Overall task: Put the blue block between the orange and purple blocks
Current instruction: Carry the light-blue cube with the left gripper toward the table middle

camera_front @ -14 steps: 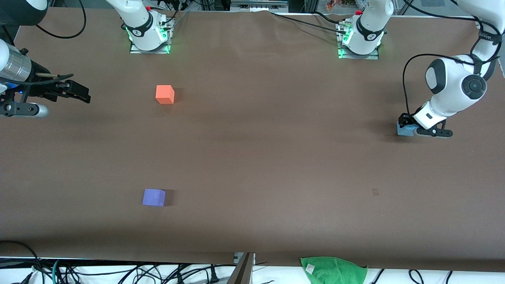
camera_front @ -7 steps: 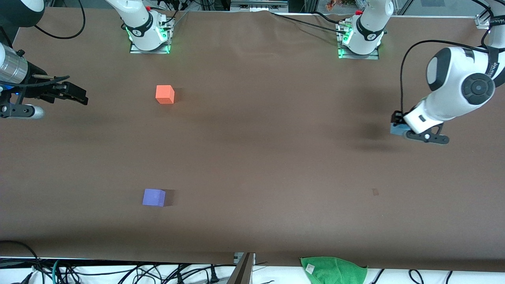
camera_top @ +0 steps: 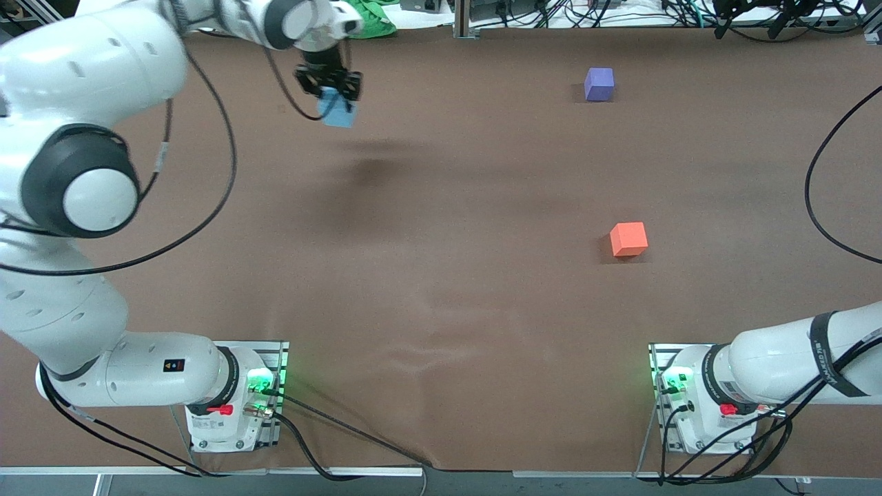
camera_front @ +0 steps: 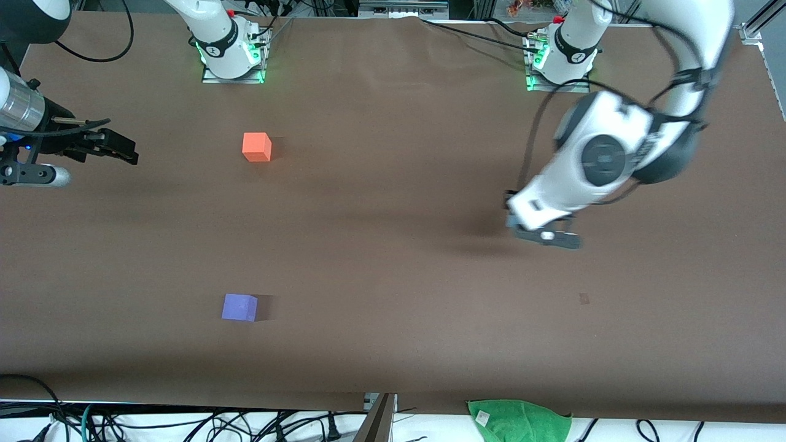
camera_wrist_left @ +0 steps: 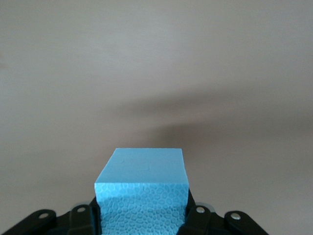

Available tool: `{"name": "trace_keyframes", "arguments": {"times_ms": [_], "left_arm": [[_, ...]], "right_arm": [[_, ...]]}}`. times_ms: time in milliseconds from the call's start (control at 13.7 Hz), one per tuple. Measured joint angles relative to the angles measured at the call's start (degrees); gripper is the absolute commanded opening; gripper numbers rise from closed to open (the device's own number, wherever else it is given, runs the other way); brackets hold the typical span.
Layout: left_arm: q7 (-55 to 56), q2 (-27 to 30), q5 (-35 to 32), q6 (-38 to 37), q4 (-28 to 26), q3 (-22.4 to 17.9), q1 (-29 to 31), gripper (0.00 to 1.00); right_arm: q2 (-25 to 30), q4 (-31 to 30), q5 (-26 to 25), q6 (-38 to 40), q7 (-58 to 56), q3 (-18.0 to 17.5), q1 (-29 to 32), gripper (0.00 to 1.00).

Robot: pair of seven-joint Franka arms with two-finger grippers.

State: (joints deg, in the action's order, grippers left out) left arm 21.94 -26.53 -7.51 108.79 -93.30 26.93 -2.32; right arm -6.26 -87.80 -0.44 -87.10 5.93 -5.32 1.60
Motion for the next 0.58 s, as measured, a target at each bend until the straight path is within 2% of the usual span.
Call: {"name": "trace_keyframes", "arguments": {"times_ms": [292, 511, 584], "left_arm": [[11.5, -10.3, -0.1, 0.8, 6.5, -0.3, -9.2, 0.06], [12.7, -14.6, -0.1, 4.1, 7.6, -0.6, -10.0, 0.07], [12.8, -15.5, -0.1, 4.9, 7.7, -0.6, -10.1, 0.12]], "right_arm": [[-1.7, 0.1, 0.0, -0.1, 0.0, 0.0, 0.0, 1.00], [-3.6, 0.1, 0.0, -0.5, 0.0, 0.0, 0.0, 1.00], [-4.0, 0.1, 0.0, -0.5, 0.0, 0.0, 0.0, 1.00]]}}
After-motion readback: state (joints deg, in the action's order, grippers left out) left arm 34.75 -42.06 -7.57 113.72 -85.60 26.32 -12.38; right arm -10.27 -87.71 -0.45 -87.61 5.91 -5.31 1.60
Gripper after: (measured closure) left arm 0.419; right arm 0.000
